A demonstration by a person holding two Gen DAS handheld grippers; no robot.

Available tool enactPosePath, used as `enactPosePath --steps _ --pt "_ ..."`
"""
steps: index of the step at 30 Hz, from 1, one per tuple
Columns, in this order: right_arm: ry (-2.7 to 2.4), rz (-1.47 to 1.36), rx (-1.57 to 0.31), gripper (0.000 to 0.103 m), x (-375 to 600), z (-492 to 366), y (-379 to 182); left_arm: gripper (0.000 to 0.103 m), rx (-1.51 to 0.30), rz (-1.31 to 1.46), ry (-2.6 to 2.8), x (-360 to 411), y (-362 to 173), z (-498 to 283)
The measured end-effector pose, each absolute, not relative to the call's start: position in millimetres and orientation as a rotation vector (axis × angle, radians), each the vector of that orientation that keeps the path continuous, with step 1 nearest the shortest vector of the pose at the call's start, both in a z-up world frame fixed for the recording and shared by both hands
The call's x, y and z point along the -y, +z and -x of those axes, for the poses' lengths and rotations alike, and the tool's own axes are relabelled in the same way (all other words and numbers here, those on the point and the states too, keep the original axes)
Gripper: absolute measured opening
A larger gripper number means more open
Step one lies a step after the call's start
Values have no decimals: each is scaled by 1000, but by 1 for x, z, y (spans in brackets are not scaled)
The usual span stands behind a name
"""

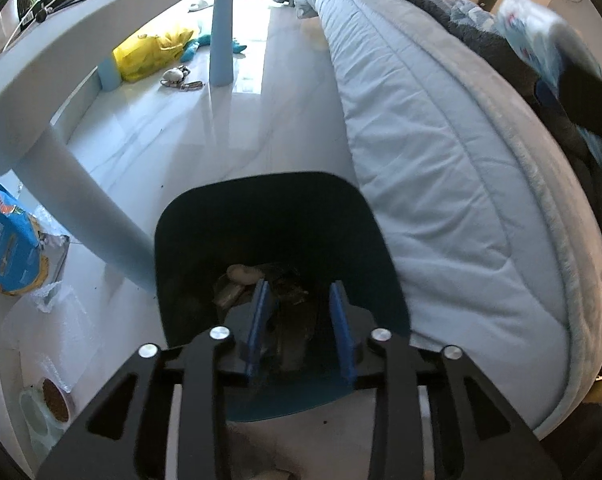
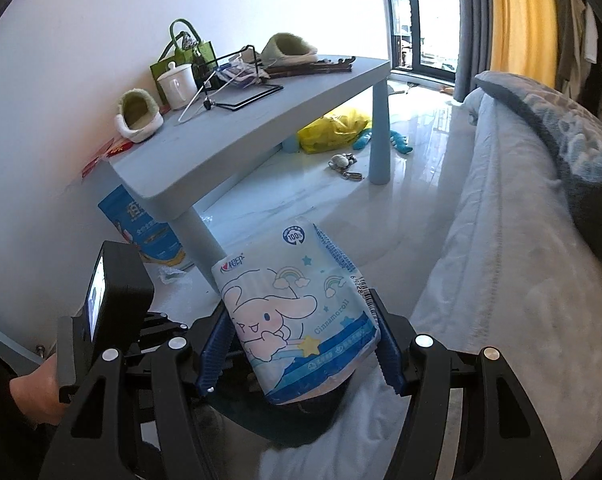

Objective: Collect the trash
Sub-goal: 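Open the left tool over the bin while the right tool lowers the wipes pack, then open the right tool to drop the wipes pack into the bin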

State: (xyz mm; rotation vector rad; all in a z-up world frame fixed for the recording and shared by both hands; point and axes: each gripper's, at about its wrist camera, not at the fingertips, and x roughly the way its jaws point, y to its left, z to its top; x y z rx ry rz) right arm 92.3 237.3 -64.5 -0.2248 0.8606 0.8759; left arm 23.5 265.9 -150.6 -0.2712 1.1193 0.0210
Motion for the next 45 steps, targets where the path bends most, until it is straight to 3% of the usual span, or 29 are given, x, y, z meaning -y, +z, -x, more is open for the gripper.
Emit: enactPosePath --steps 3,11,28,33,45 --pt "876 230 -875 64 -247 -93 -70 52 -1115 273 25 -272 -151 -19" --pt "844 261 -947 64 -272 -97 -99 64 -1067 319 47 -296 -141 -9" --pt "796 327 -1113 64 -310 -101 -167 72 -931 308 109 -324 -100 8" --pt "804 359 -1150 69 -318 -96 -182 72 -878 318 146 -336 -86 14" --pt "825 353 -1107 73 -304 -85 -156 75 -737 329 191 -335 -34 33"
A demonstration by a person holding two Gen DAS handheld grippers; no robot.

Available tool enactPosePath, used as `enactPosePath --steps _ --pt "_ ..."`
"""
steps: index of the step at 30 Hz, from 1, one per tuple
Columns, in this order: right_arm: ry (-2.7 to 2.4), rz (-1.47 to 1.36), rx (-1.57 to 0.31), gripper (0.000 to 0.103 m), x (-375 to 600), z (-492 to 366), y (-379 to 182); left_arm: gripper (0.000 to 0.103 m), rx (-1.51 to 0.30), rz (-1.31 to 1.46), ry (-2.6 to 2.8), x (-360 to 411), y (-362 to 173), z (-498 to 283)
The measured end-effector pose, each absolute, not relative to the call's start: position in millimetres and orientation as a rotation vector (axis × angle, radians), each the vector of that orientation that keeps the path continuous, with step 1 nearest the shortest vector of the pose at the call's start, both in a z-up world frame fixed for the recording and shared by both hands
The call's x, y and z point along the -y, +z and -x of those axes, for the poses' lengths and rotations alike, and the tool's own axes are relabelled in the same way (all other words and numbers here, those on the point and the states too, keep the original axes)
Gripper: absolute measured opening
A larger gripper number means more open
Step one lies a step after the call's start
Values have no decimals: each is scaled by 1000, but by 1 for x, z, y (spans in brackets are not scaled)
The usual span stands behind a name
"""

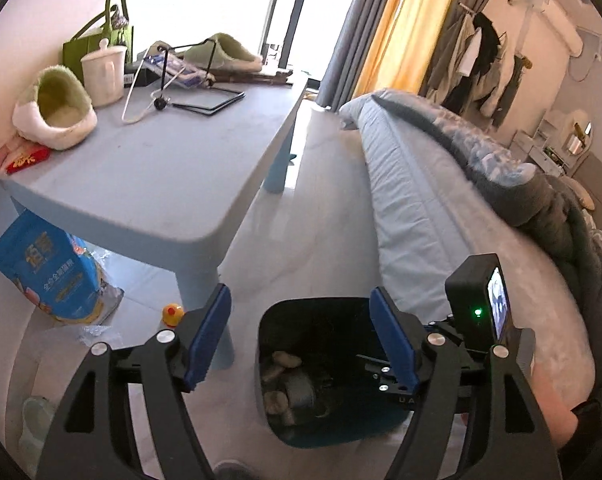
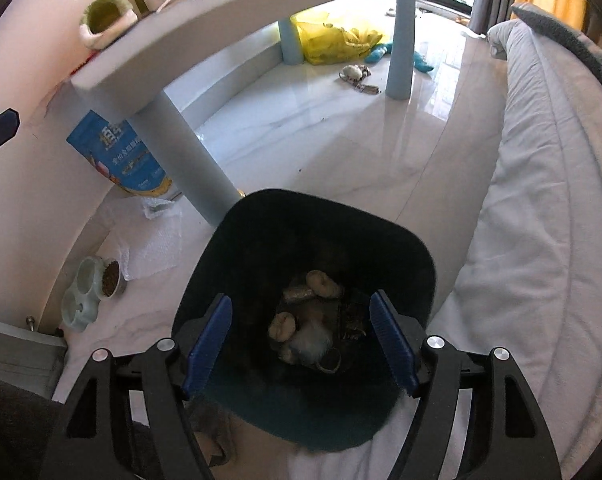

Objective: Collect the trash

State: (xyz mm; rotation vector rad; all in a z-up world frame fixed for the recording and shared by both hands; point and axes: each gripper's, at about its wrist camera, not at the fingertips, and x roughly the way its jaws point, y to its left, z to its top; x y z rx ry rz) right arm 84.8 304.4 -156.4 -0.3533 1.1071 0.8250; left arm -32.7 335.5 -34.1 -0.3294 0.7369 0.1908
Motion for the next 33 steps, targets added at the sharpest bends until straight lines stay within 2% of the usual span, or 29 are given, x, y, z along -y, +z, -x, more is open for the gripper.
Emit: enactPosePath --steps 6,11,12,14,20,26,33 --pt "813 296 -1011 73 -271 -82 -117 87 -693 274 162 -305 -10 41" --pt "769 254 -901 73 -225 -74 -82 94 -641 215 158 -274 7 43" --pt "756 245 -876 73 -212 -71 -75 94 -635 201 162 -266 10 42" --pt "732 225 -833 81 -188 -67 -61 95 -636 181 176 -255 14 40" --pt "592 194 -709 92 -91 -51 -26 98 -621 127 169 -213 25 44" --pt "429 117 -643 99 11 -37 0 99 -587 106 155 -177 35 54" --pt "301 101 -575 100 110 5 24 100 -548 63 144 -136 53 66"
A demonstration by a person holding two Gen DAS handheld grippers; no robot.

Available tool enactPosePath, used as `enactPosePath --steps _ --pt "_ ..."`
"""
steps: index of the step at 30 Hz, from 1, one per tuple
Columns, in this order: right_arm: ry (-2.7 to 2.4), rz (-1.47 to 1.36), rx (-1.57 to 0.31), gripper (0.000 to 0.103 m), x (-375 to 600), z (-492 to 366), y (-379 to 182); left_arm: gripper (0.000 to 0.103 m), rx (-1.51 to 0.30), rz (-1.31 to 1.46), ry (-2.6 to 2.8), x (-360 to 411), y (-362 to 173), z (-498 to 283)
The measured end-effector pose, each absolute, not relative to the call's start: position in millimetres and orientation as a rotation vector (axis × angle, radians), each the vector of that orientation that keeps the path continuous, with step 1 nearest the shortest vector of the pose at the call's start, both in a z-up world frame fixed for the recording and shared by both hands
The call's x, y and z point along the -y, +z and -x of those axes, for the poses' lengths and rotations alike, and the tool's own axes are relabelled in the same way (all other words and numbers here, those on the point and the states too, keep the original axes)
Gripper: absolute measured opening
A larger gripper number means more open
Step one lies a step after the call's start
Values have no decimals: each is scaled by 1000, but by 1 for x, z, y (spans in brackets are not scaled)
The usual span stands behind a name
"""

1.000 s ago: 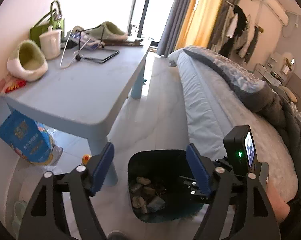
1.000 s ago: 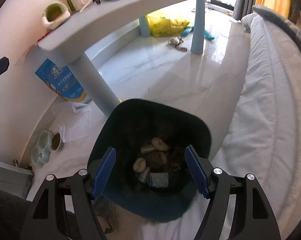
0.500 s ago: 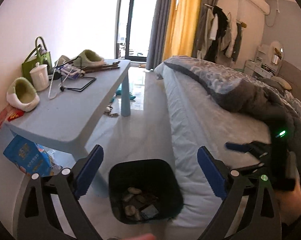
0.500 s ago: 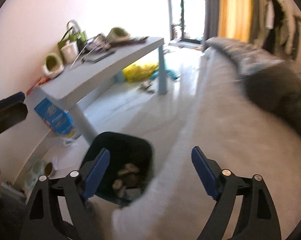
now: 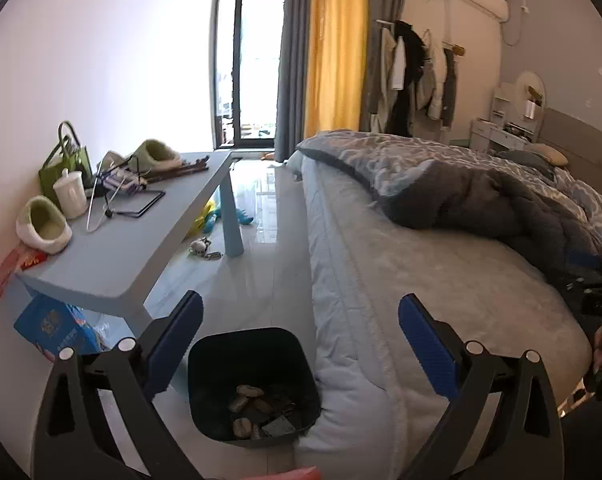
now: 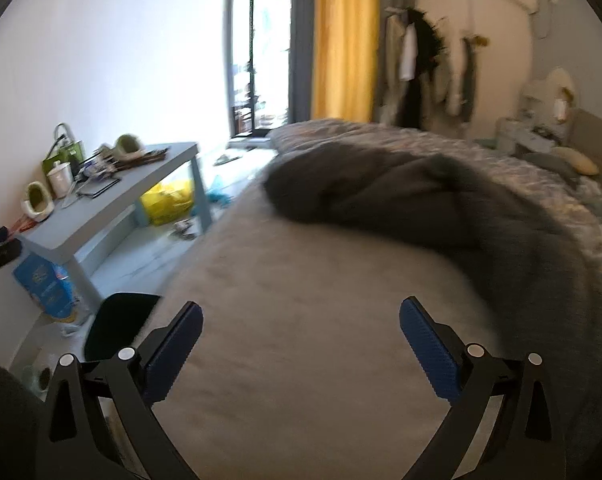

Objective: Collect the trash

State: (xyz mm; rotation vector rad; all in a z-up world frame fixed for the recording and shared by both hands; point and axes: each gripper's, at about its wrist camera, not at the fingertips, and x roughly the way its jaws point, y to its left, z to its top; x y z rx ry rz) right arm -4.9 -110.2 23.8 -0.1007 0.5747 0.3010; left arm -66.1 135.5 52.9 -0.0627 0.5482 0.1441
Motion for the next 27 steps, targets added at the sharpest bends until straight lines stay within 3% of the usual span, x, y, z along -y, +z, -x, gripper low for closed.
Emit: enactPosePath --steps 15,27 --pt "244 18 -494 100 187 94 54 100 -493 -10 177 -78 119 125" --pt "310 85 -519 100 177 109 31 100 -517 8 121 -78 90 139"
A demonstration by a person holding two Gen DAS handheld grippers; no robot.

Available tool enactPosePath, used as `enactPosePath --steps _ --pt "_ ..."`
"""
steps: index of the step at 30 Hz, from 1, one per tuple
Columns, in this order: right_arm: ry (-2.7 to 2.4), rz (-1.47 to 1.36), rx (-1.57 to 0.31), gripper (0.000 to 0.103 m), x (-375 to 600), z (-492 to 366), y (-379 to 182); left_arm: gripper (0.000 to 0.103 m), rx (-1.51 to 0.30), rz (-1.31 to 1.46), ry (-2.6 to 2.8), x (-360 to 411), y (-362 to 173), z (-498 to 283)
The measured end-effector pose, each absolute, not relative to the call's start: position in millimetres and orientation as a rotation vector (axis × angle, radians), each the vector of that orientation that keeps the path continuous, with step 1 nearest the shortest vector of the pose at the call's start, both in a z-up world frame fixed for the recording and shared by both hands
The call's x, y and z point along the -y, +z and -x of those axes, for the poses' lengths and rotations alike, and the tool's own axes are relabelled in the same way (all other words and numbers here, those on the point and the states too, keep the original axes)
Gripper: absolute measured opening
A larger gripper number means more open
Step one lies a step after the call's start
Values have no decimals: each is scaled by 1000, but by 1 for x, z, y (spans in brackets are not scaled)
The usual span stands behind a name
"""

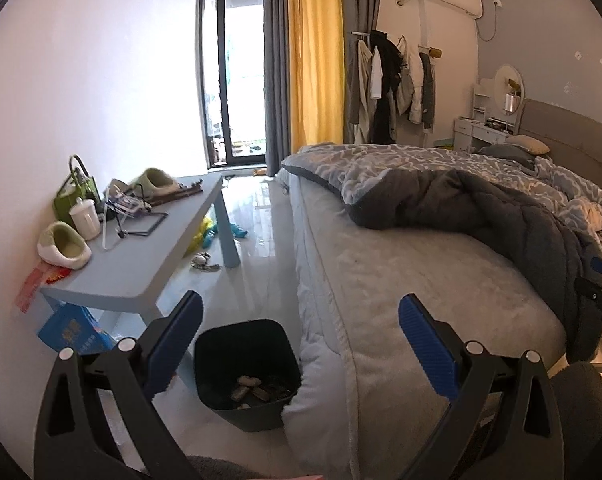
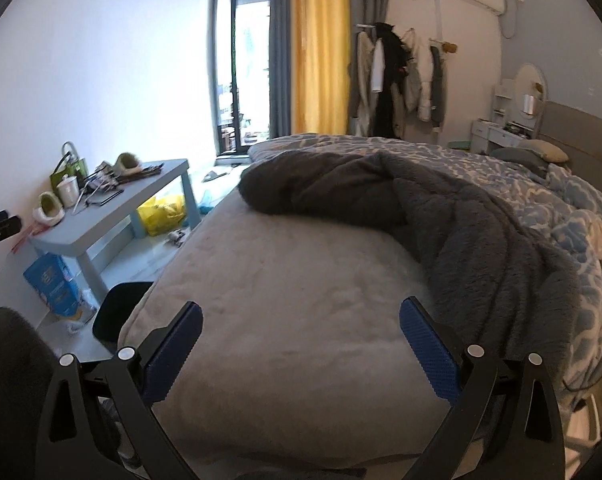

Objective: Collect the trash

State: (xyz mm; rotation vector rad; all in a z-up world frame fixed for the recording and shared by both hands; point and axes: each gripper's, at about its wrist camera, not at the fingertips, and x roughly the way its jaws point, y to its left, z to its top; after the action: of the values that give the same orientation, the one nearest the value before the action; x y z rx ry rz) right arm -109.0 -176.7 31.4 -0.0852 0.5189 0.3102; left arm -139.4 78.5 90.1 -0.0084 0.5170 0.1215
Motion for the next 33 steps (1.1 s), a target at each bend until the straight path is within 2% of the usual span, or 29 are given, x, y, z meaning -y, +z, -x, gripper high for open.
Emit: enactPosePath --steps 18,33 --pt "385 49 -490 100 171 118 19 100 -563 11 130 -81 37 135" --pt "397 36 -498 100 175 115 16 100 -585 46 141 -86 28 133"
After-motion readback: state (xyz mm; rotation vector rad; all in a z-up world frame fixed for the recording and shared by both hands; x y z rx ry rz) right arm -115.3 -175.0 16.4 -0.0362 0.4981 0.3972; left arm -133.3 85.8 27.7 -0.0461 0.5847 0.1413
